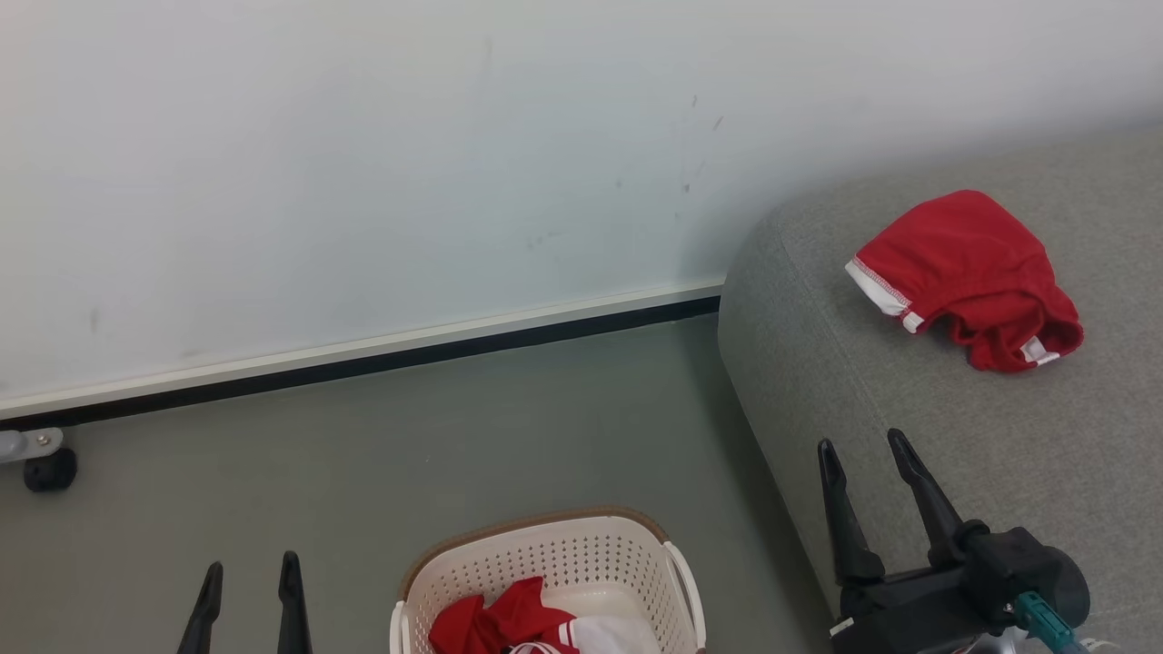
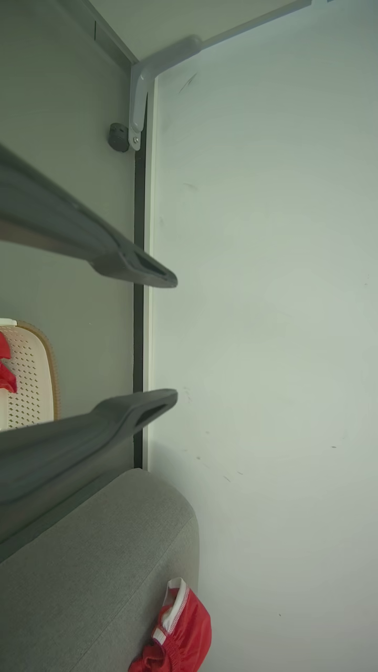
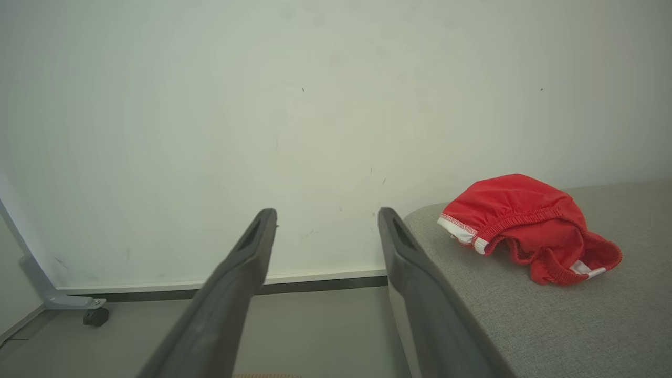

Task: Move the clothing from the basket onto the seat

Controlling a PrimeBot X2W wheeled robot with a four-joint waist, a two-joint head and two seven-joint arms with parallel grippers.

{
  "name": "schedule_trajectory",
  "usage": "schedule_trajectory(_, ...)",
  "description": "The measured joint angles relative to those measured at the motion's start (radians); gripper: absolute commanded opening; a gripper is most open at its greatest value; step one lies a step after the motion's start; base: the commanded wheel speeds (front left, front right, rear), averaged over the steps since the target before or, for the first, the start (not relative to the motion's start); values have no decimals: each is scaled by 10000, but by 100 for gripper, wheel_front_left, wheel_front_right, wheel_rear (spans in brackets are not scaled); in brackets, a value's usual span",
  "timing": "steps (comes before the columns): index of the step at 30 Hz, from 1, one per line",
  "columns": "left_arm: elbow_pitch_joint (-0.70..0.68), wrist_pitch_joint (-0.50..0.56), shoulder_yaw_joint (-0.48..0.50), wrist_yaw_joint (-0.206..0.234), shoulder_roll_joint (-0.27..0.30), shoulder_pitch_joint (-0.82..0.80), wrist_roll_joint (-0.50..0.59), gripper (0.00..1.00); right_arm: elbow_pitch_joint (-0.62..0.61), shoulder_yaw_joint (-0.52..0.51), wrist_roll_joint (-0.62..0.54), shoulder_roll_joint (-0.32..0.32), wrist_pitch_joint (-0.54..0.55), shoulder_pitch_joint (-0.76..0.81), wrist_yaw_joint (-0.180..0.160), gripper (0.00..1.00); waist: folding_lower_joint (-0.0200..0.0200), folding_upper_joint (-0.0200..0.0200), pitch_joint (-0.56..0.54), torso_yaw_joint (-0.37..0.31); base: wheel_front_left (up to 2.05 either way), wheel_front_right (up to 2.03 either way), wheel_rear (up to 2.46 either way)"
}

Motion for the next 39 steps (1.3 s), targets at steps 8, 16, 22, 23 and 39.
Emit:
schedule_trajectory(8,-44,-4,12,4,-6,-1,58,100,-61,-65,-48,-6,0,37,-46,100,0,0,60,24,0,0,0)
schedule_trajectory(16,-75,-6,35,6,-2,-1,65,100,-130,-117,-71,-12,0,151,-75,100,0,1,142,28,0,0,0)
schedule_trajectory(22,-184,-6,-54,0,29,-20,151,100,-324,-203,-71,-15,-25,151,-84,100,0,1,327,36,0,0,0)
schedule_trajectory(23,-178,-4,-88,-12,69,-46,157,100,-345,-215,-71,-13,-25,149,-86,100,0,1,376,36,0,0,0)
schedule_trajectory(39,230,529,-895,-366,263,-1679,625,100,-995,-353,-307,-23,-27,-848,-86,100,1,1,1999,-57,0,0,0)
